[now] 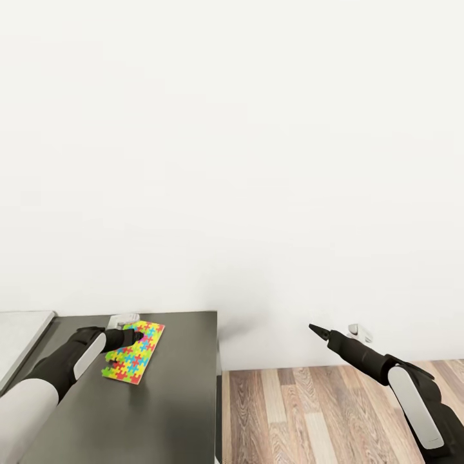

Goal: Put all the toys in the child's room - the three board games (two on the bed and one on the table), the two jigsaw puzzles on the table, and the tennis ball on the table - inside the toy box on the table in the child's room.

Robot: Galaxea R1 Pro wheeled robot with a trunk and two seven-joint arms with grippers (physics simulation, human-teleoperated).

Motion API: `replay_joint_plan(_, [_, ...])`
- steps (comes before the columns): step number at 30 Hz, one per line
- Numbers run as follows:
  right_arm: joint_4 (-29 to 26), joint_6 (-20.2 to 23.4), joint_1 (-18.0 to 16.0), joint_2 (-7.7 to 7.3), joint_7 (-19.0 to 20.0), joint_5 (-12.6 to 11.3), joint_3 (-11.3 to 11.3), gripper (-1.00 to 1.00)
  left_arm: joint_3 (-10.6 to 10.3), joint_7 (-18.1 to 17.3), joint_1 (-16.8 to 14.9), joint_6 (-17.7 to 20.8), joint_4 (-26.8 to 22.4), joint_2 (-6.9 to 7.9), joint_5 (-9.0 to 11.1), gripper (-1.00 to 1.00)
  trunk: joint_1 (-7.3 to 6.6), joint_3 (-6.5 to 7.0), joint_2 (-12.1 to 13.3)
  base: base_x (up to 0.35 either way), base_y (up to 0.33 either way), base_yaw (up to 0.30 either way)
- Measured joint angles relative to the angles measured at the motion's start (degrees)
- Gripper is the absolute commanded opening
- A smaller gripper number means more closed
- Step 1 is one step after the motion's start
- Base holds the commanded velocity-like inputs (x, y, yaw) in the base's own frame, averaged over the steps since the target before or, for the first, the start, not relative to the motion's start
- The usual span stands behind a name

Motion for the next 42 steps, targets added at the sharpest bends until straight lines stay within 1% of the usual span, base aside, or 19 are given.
replay_joint_plan(9, [0.0, 0.0, 0.0, 0.04, 0.0, 0.0, 0.0, 1.00, -0.1, 0.1, 0.0, 0.0, -0.5, -0.01, -0.5, 1.00, 0.00, -0.23, 0.0, 0.000, -0.004, 0.000])
replay_joint_plan(12, [0.0, 0.0, 0.0, 0.10, 0.0, 0.0, 0.0, 1.00, 0.1, 0.1, -0.1, 0.0, -0.5, 0.11, -1.1, 1.00, 0.00, -0.23, 0.0, 0.000, -0.178, 0.000])
replay_joint_plan(20, [0.1, 0.0, 0.0, 0.13, 0.0, 0.0, 0.0, 1.00, 0.0, 0.1, 0.0, 0.0, -0.6, -0.10, -0.9, 1.00, 0.00, -0.24, 0.0, -0.001, -0.114, 0.000])
replay_joint_plan(32, [0.3, 0.0, 0.0, 0.18, 0.0, 0.1, 0.0, 1.00, -0.1, 0.0, 0.0, 0.0, -0.6, -0.11, -0.4, 1.00, 0.02, -0.24, 0.0, -0.063, -0.141, 0.000])
replay_joint_plan(42, [0.2, 0.0, 0.0, 0.14, 0.0, 0.1, 0.0, 1.00, 0.0, 0.0, 0.0, 0.0, -0.6, -0.10, -0.8, 1.00, 0.01, -0.24, 0.0, -0.053, -0.150, 0.000])
